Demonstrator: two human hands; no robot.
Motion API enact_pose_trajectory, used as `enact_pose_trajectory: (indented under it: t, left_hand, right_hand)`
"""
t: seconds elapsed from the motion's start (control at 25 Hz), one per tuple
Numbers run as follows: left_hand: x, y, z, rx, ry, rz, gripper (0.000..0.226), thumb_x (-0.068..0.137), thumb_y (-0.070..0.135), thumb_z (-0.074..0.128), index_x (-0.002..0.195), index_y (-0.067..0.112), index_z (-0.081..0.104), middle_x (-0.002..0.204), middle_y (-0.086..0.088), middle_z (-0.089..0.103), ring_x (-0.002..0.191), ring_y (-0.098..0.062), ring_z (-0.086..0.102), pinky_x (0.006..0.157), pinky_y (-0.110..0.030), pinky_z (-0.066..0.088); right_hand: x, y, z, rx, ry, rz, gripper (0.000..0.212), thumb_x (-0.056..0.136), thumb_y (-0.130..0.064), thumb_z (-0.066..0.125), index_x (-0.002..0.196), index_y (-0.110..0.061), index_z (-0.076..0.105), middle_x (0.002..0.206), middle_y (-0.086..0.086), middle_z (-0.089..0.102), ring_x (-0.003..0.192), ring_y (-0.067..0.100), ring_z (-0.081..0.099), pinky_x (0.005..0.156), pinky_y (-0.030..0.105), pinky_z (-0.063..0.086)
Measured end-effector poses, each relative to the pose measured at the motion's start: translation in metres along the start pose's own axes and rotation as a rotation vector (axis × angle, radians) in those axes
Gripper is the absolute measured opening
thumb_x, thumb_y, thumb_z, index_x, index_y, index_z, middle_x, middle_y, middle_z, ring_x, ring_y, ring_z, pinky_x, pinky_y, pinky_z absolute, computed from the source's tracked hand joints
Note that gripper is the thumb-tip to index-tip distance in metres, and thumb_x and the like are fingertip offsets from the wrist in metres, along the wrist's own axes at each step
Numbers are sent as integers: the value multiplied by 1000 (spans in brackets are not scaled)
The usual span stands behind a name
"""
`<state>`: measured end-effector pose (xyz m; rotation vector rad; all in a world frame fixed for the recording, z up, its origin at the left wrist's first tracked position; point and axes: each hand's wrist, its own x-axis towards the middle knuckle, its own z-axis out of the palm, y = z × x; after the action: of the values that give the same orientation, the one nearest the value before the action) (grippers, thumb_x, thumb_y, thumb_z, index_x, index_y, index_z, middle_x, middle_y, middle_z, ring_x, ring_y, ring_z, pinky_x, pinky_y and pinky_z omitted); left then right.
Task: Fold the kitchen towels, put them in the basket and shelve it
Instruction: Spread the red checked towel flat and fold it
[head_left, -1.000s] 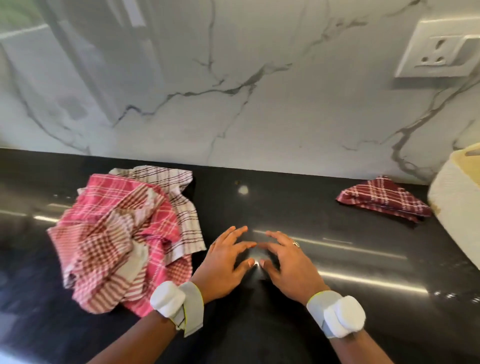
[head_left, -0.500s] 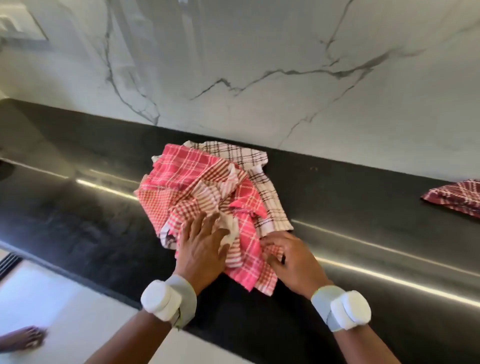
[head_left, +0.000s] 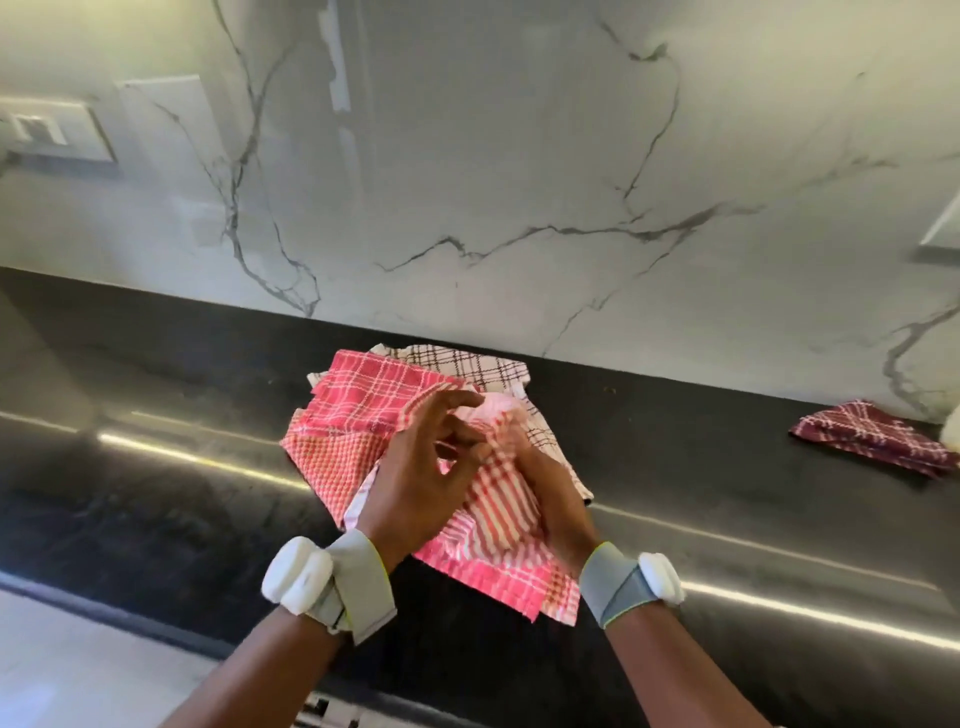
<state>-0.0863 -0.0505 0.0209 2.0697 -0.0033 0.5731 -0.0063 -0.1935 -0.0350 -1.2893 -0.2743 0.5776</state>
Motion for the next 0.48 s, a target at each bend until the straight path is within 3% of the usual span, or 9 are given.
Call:
enact_pose_trajectory:
  t: [0.08, 0.16, 0.24, 0.32, 0.36, 0.4, 0.48]
  left_hand:
    - [14, 24, 7, -57, -122, 88, 43, 86, 9, 70, 123, 26, 54, 88, 9, 72, 86, -3, 67, 77, -15, 51]
    - [24, 39, 15, -54, -228, 155, 40, 88, 10, 67, 123, 25, 55, 90, 8, 73, 87, -3, 68, 78, -15, 51]
    - [38, 50, 21, -123, -168, 216, 32, 90, 7, 64, 119, 21, 60, 94, 7, 71, 86, -5, 67, 76, -18, 53]
    - [59, 57, 21, -178, -10, 272, 24, 93, 9, 60, 115, 19, 62, 103, 7, 66, 92, -7, 64, 76, -18, 50]
    - [74, 66, 24, -208, -13, 298, 23, 95, 15, 58, 118, 20, 60, 112, 8, 63, 101, -7, 60, 81, -19, 48]
    - [87, 74, 25, -242, -93, 301, 27, 97, 23, 54, 123, 21, 58, 121, 9, 60, 111, -7, 56, 89, -23, 47]
    - [109, 90, 33, -351, -449, 255, 35, 99, 28, 47, 130, 13, 53, 131, 1, 57, 123, -13, 52, 103, -29, 43]
  right_hand:
    - [-5, -31, -5, 180, -57, 50, 54, 96, -45, 49, 127, -3, 58, 123, 24, 62, 109, 35, 61, 100, 47, 45]
    - [-9, -64, -11, 44, 16, -29, 41, 90, -32, 62, 116, -1, 65, 113, 25, 66, 100, 34, 64, 91, 41, 51]
    - [-15, -96, -21, -101, 101, -105, 29, 84, -21, 68, 107, -3, 70, 106, 21, 70, 96, 33, 66, 90, 39, 53]
    - [-26, -127, -32, -191, 127, -133, 34, 80, -25, 71, 108, -5, 70, 108, 17, 71, 101, 32, 67, 98, 42, 49]
    - [-38, -144, -40, -219, 155, -149, 39, 78, -29, 71, 109, -5, 70, 108, 16, 71, 102, 30, 67, 98, 41, 49]
    - [-46, -159, -47, -249, 167, -167, 42, 78, -32, 69, 109, -5, 69, 109, 16, 71, 102, 28, 67, 97, 39, 49]
    - [-63, -186, -55, -325, 155, -198, 43, 82, -37, 67, 107, -2, 69, 109, 18, 70, 99, 27, 67, 93, 37, 51]
